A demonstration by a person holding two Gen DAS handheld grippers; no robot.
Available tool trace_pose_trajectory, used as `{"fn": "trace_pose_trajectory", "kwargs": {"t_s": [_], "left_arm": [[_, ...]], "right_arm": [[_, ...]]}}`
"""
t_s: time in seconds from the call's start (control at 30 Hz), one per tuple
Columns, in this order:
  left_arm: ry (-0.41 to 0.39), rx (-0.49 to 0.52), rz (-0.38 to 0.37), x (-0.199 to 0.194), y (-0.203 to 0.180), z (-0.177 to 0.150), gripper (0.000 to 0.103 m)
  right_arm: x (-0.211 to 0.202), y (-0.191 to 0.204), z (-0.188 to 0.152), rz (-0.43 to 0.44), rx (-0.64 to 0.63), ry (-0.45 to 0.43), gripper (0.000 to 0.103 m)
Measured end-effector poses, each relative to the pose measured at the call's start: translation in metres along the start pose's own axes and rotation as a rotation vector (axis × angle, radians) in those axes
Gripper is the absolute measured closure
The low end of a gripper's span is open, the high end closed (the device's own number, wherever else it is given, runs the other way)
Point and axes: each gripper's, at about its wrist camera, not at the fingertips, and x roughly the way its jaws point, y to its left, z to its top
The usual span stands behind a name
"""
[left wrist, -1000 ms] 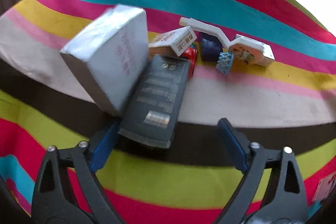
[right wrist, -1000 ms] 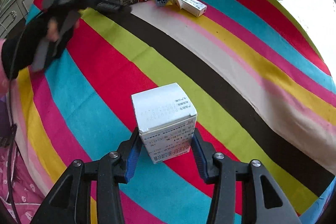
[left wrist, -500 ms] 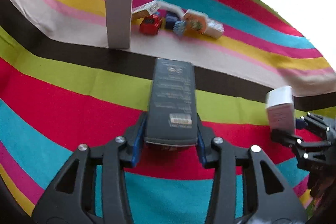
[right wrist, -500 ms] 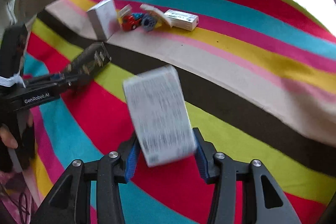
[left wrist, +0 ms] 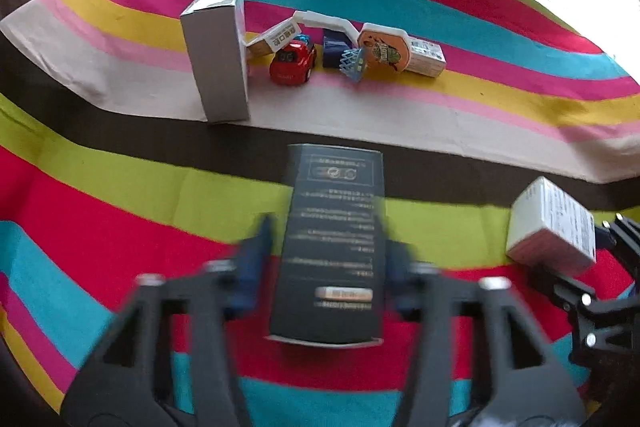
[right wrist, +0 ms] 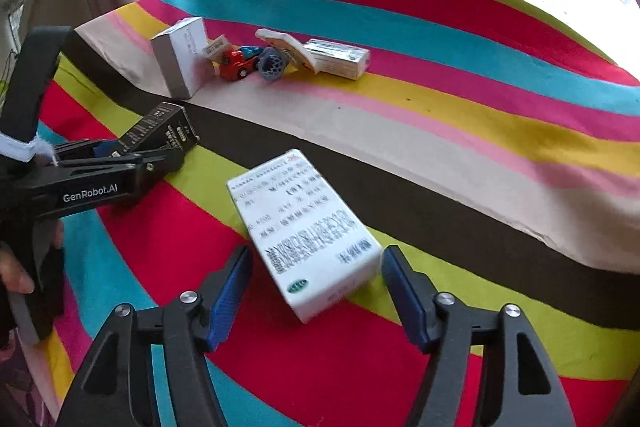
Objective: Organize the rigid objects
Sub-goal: 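Carry the white medicine box and black box over to the storage box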
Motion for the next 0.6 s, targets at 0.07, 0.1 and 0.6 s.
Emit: {"fn": "trace_pose_trajectory", "kwargs": {"t_s": [0.07,0.1,0.6], "left_arm": [[0.01,-0.014,-0.037,-0.007,0.004,-0.006,0.06],[0.002,-0.013,-0.033,-0.013,0.005,-0.01,0.06],[0.018,0.001,-0.067,-0.088,-0.009,-0.094,0.06]], "right_arm": [[-0.006,0.007,-0.004,0.006,-0.03,-0.006,0.054],[-0.011,0.012,-0.008,0.007,-0.042,-0.007,0.054],[-0.071,0.037,-0.06,0.0,0.096,-0.019,0.054]]}}
